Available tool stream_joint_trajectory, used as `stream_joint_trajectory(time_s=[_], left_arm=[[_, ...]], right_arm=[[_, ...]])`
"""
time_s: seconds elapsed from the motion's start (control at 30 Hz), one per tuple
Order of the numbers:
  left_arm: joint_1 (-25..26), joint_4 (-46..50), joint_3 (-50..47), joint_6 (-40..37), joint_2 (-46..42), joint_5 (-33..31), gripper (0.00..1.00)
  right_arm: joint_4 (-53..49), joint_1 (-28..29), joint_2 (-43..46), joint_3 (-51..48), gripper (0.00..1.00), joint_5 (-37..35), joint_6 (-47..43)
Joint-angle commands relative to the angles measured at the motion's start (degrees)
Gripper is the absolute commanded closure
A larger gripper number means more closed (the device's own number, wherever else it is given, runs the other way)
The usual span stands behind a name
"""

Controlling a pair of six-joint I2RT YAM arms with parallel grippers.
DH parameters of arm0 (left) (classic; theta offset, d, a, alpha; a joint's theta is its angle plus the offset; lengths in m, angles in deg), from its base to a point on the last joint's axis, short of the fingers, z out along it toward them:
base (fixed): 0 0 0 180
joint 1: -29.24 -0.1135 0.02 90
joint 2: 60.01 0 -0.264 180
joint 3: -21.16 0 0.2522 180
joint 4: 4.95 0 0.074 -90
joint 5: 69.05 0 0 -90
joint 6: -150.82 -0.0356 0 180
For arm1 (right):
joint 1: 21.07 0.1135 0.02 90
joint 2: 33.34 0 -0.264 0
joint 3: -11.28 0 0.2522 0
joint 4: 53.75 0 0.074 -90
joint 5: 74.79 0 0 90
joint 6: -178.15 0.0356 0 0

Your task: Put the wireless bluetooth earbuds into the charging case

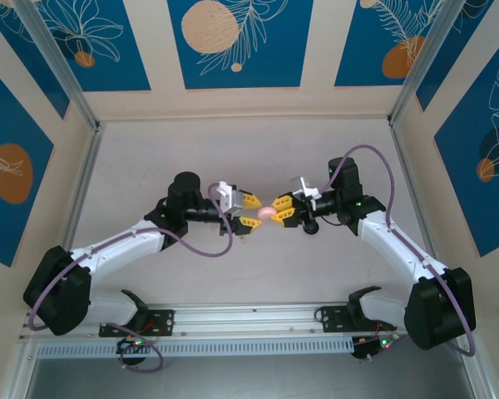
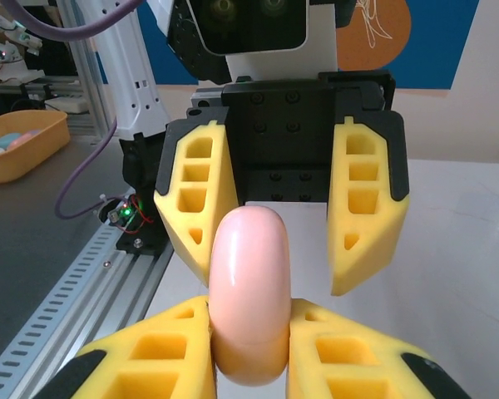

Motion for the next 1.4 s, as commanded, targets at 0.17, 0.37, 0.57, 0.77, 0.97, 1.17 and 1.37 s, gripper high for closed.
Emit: stream_joint_trajectory(time_s=[0.17,0.37,0.57,0.77,0.97,1.17,1.37], left_arm=[[0.1,-5.0,0.4,3.7,1.2,4.3,0.58],[0.4,-3.9,1.2,3.2,1.5,4.7,0.62],[0.6,-3.5,1.7,2.7,1.8,4.4,0.6],[0.7,-3.6,2.1,2.8,1.6,4.5,0.6],[0.7,-3.8,2.4,3.2,1.6,4.4,0.6],[0.8,-3.1,3.0,3.2,1.8,4.5,0.69],[1.0,1.3,3.4,0.3,1.4,4.1,0.67]], right_arm=[[2.9,0.5,0.9,-0.7,0.79,1.6,2.7],[4.1,0.7,0.8,-0.5,0.79,1.0,3.6],[5.2,1.4,0.3,-0.4,0.79,0.6,4.5],[5.3,1.9,-0.4,0.0,0.79,0.5,4.6],[5.3,2.3,-1.1,0.2,0.79,0.2,4.6],[5.8,2.6,-1.0,0.1,0.79,-0.4,5.0],[7.0,2.6,-0.3,-0.4,0.78,-1.0,5.8]])
